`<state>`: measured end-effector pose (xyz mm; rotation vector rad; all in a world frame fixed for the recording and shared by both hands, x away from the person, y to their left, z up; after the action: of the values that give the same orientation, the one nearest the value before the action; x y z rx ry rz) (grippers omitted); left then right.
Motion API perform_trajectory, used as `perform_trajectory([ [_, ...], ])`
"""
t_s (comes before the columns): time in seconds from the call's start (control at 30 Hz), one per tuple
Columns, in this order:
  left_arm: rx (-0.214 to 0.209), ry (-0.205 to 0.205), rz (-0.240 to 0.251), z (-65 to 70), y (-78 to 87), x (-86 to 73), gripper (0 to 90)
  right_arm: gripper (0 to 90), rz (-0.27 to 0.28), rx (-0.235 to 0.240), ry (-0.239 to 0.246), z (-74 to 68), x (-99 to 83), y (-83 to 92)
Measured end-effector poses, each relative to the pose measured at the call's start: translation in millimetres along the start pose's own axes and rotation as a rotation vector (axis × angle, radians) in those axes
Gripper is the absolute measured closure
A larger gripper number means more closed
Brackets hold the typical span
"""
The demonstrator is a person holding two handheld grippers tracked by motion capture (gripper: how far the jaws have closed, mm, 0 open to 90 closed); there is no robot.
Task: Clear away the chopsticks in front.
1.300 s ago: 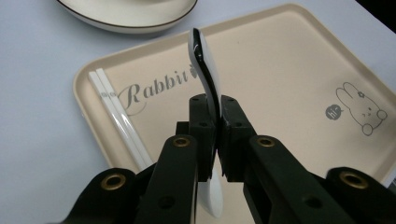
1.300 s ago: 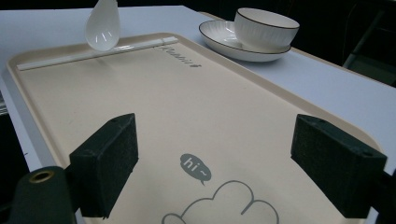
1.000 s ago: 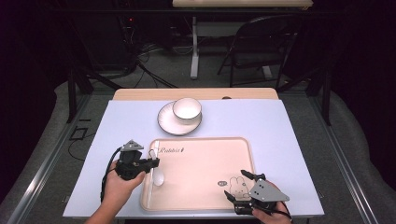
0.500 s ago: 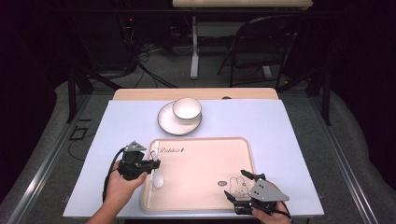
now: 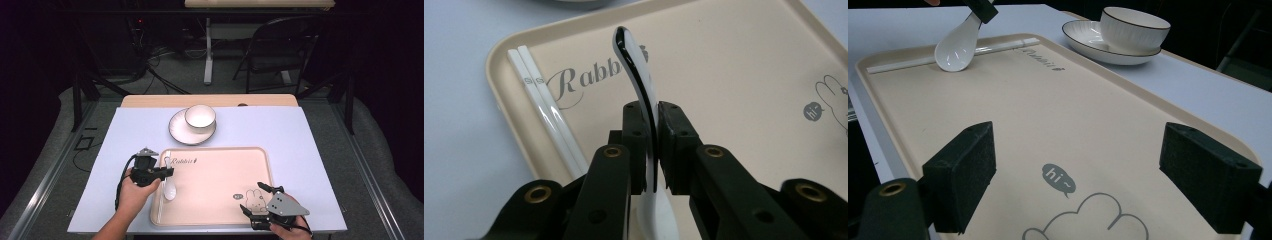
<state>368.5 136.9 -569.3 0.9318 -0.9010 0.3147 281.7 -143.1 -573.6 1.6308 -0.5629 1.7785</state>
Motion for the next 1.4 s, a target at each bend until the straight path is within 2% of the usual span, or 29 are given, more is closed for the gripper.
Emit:
perform_trajectory([
  [0.4, 0.012, 0.072, 0.001, -11.9, -18.9, -2.8, 78.2, 14.2, -0.001, 0.0, -0.001, -0.2, -0.1, -0.2],
  [0.8, 0.043, 0.113, 0.002, -23.7, -33.9, -8.5, 74.6, 14.2, -0.002, 0.004, -0.001, -0.7, -0.3, -0.5],
  [1.0, 0.04, 0.139, 0.005, -25.2, -40.5, -10.7, 74.3, 14.2, -0.003, 0.004, -0.005, -0.8, -0.5, -0.3],
  [1.4, 0.057, 0.147, 0.005, -27.8, -49.0, -13.3, 73.0, 14.2, -0.005, 0.007, -0.002, -0.7, -0.7, -0.1],
])
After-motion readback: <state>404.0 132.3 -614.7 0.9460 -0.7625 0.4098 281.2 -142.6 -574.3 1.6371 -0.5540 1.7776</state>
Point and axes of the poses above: each handheld gripper's, and its own axes: y roughly backward along the jaws, x roughly out of its top, z roughly to its right, the point moved 9 cm from there along -y, roughly forward along the jaws, and after that the axes turned 13 degrees about z, right-handed, at the moved point
